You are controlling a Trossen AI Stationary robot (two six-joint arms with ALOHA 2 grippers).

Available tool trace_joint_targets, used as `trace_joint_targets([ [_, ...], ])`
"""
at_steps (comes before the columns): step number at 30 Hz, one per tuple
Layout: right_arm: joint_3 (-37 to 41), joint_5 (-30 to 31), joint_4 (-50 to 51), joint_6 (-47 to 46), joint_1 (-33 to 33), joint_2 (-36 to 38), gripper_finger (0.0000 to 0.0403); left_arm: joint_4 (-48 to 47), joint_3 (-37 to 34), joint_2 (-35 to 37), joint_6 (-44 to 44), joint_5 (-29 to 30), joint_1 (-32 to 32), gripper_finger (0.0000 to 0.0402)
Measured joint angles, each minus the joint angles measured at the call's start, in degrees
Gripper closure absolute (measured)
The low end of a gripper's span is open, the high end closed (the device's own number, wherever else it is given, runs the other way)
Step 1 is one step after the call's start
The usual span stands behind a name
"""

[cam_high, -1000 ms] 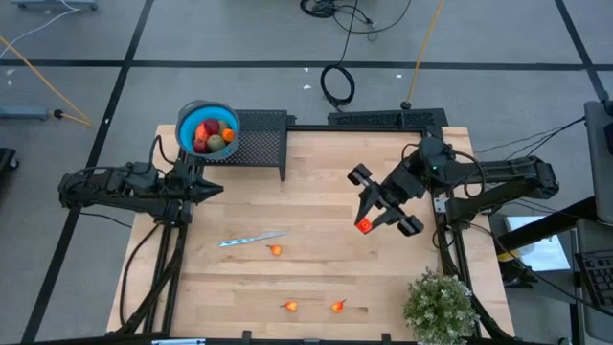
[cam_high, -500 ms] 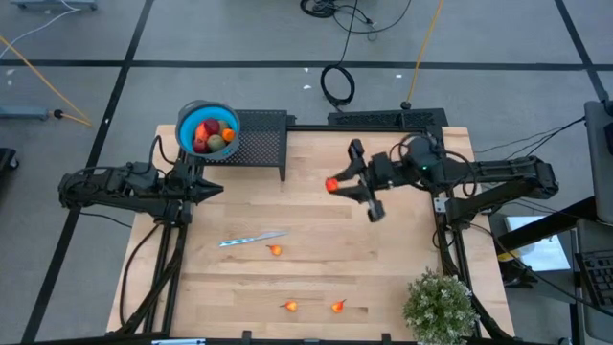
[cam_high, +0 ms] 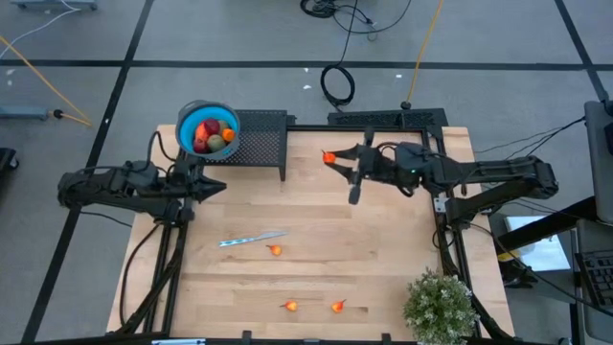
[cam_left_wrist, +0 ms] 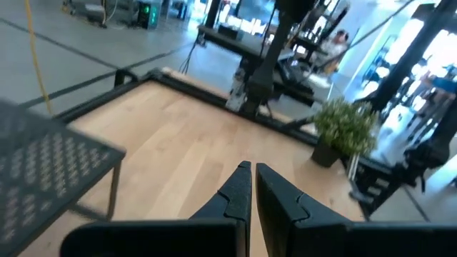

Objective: Pick & Place Fruit
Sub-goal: Put the peach into the blue strainer bowl on the shelf

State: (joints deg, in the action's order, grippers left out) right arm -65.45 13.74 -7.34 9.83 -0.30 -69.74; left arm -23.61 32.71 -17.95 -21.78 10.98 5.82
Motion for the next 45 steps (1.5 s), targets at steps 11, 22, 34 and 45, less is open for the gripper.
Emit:
trace_joint_targets([
  [11,5.37,6.28,-2.4,4.87,0.0,-1.48,0.0314,24.62,0.02,-19.29,3.52,0.12,0.0,0.0383],
  [22,13.54,3.71,-11.94,-2.64,0.02,-1.46,0.0314,50.63,0.09,-36.47,8.31,0.0,0.33,0.0383],
  [34,18.63,-11.84,-18.16,-14.01,0.04,-1.44,0.0314,49.4,14.03,-52.15,17.36,1.0,0.33,0.0381],
  [45,18.75,-24.83,-18.15,-16.9,0.1,-1.44,0.0314,42.56,24.33,-60.21,18.42,0.77,0.38,0.0279],
])
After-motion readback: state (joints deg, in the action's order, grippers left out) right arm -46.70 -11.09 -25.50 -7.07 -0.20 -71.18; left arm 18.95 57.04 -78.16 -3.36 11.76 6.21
